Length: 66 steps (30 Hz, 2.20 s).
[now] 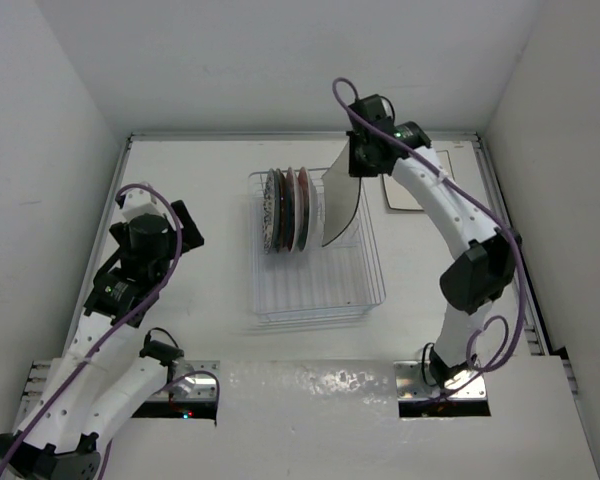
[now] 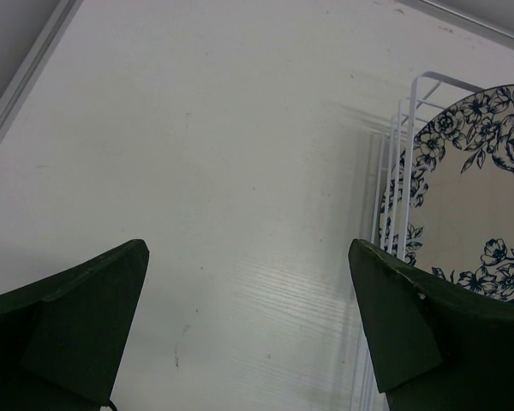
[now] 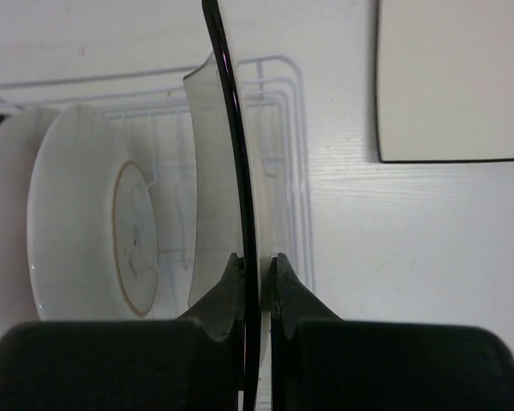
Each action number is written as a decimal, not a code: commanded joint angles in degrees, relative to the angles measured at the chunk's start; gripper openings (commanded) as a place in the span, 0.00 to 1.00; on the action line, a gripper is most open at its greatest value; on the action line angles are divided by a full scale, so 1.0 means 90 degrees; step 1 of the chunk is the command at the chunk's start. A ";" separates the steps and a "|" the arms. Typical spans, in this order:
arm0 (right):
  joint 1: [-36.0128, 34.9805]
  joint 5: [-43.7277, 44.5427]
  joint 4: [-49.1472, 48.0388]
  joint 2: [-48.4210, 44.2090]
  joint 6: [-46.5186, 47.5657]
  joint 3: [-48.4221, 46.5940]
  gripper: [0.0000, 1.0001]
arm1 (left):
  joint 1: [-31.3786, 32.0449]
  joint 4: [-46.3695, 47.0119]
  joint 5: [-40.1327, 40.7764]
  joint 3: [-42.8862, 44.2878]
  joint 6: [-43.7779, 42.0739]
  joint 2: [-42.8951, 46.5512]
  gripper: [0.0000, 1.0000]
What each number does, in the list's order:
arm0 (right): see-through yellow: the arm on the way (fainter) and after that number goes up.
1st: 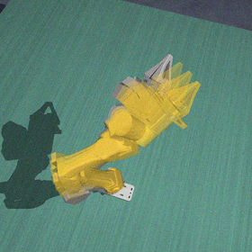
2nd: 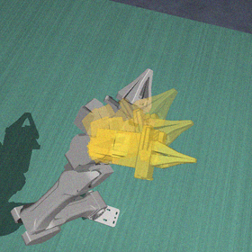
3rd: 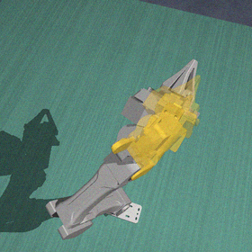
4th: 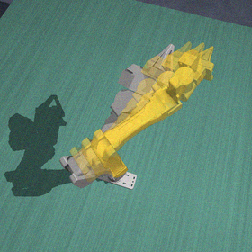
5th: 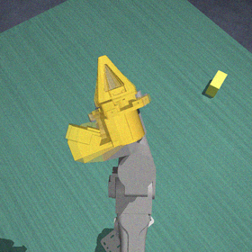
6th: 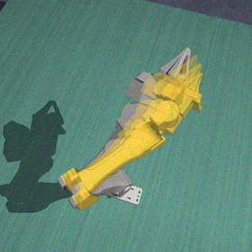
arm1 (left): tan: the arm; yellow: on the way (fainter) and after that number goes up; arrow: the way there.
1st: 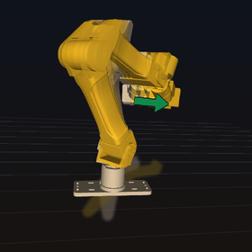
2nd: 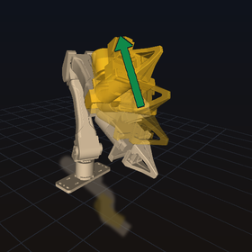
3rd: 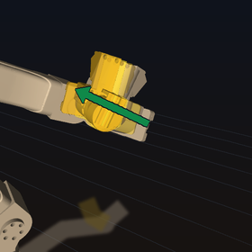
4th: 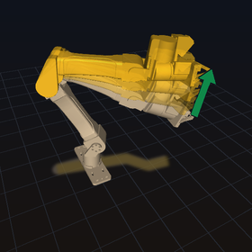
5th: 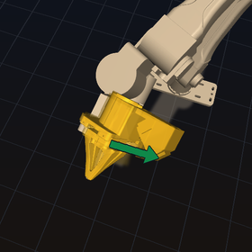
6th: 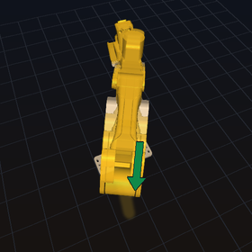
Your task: Unload the plates from the dish rack
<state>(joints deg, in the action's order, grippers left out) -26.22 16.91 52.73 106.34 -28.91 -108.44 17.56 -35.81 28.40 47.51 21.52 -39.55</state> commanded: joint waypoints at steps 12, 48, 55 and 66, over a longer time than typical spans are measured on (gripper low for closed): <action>0.2511 0.0864 -0.2981 -0.3336 -0.2116 0.2383 0.00 | -0.0018 0.0171 0.0018 -0.0005 0.0021 0.0117 1.00; 0.2757 0.2322 -0.7717 -0.2521 -0.7461 0.8095 0.17 | -0.0008 0.0170 0.0047 0.0005 0.0011 -0.0088 1.00; 0.2737 0.2028 -0.6281 -0.1905 -0.7784 0.7567 0.34 | -0.0008 0.0180 0.0018 0.0005 0.0002 -0.0088 1.00; 0.2806 0.1306 -0.5176 -0.0801 -0.7111 0.6386 0.69 | -0.0008 0.0190 -0.0002 0.0005 -0.0008 -0.0127 1.00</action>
<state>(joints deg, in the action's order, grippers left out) -1.19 31.88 3.90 96.99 -95.13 -47.46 17.56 -35.81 28.38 47.51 21.50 -40.58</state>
